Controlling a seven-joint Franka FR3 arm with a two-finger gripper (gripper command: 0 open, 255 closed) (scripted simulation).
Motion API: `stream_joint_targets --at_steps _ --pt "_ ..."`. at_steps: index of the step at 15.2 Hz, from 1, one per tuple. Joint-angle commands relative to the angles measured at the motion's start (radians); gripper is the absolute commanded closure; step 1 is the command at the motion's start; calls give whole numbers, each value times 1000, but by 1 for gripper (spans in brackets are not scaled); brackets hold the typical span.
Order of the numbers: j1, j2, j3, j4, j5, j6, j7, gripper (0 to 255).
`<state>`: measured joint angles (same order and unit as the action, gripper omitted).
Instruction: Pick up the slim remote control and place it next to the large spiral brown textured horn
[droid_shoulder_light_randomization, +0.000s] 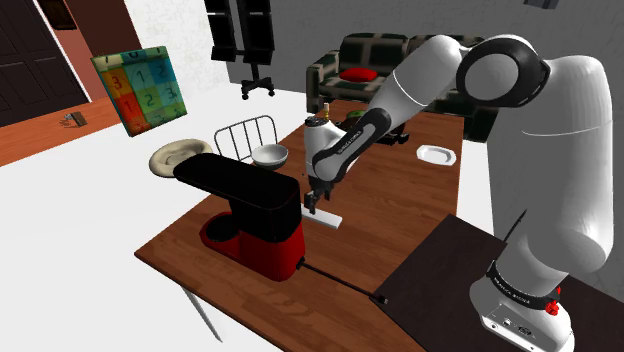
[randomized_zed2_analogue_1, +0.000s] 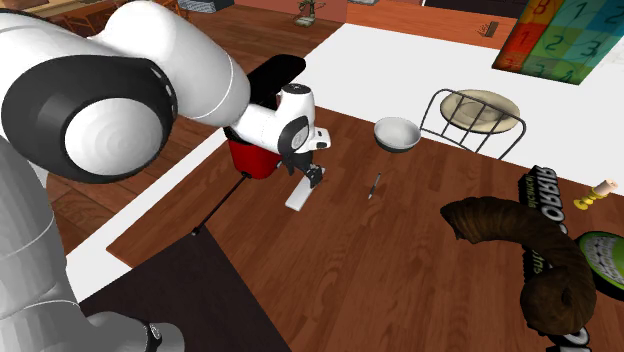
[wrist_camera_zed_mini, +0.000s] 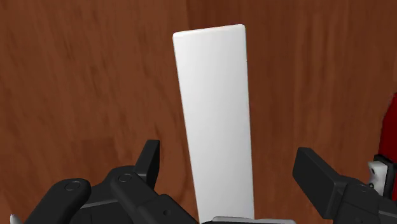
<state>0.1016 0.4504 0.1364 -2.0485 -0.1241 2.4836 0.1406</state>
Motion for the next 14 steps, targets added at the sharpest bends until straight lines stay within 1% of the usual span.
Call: stream_joint_targets --at_steps 1,9,14 --pt "13 75 -10 67 -16 16 13 0" --pt "23 161 -24 84 -32 85 24 0" --pt "23 161 -24 84 -32 85 24 0"
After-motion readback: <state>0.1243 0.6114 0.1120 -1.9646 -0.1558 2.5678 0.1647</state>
